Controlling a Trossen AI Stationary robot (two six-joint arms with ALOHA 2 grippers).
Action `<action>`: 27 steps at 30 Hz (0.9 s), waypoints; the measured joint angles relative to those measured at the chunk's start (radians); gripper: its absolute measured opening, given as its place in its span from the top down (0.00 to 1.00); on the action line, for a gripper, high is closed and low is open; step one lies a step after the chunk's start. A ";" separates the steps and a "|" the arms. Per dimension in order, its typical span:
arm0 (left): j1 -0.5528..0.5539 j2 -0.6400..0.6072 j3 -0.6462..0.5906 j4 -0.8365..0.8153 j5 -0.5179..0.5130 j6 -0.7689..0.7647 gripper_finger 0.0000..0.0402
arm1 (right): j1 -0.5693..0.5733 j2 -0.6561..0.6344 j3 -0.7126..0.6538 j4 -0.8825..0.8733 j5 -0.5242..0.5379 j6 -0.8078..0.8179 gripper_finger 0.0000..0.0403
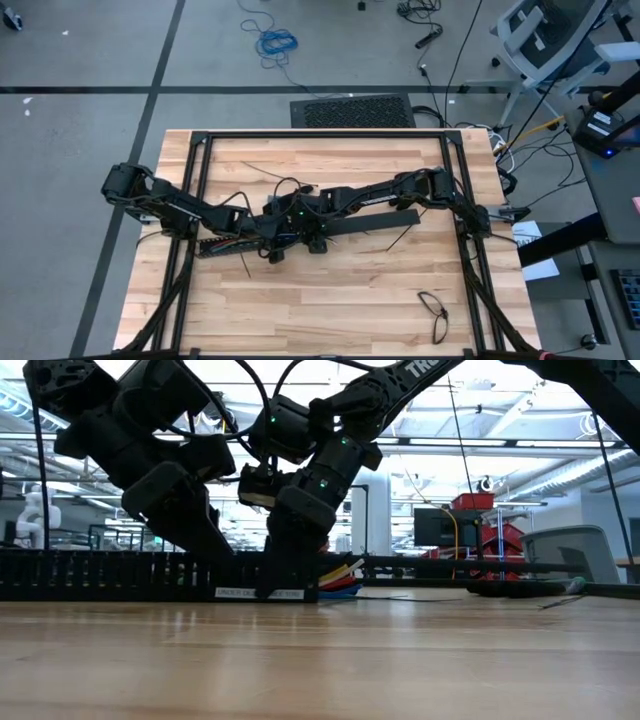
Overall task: Ziptie cables
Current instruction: Close the cable duct
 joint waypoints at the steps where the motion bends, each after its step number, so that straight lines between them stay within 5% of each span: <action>1: 0.000 0.000 0.000 -0.002 0.000 0.000 0.40 | 0.000 0.000 0.000 0.004 0.000 0.000 0.36; 27: 0.000 0.001 -0.002 -0.011 -0.005 0.001 0.40 | 0.000 0.005 -0.002 0.074 -0.004 -0.023 0.36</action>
